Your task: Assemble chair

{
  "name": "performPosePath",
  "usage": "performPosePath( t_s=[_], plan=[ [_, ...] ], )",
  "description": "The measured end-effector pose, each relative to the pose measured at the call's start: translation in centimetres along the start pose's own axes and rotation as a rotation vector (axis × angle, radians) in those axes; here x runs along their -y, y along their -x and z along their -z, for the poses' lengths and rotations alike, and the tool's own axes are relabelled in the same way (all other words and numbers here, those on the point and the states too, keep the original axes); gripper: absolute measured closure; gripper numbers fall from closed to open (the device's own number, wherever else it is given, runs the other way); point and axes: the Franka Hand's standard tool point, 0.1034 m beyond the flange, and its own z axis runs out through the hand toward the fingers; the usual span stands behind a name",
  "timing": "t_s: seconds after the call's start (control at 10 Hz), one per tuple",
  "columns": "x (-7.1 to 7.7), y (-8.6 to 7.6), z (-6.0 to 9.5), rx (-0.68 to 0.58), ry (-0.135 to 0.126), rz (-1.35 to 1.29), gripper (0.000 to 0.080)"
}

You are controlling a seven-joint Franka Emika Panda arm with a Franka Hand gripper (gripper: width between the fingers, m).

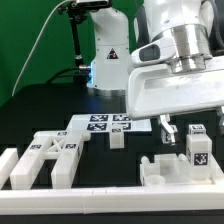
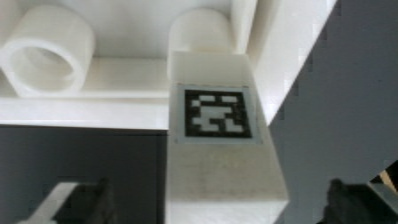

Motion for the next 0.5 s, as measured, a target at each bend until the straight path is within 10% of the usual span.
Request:
performPosePath(
  t_s=[0.5],
  plan=[
    [0.15,0.22,-0.16,0.024,-0.002,-0.029,0.0151]
  ],
)
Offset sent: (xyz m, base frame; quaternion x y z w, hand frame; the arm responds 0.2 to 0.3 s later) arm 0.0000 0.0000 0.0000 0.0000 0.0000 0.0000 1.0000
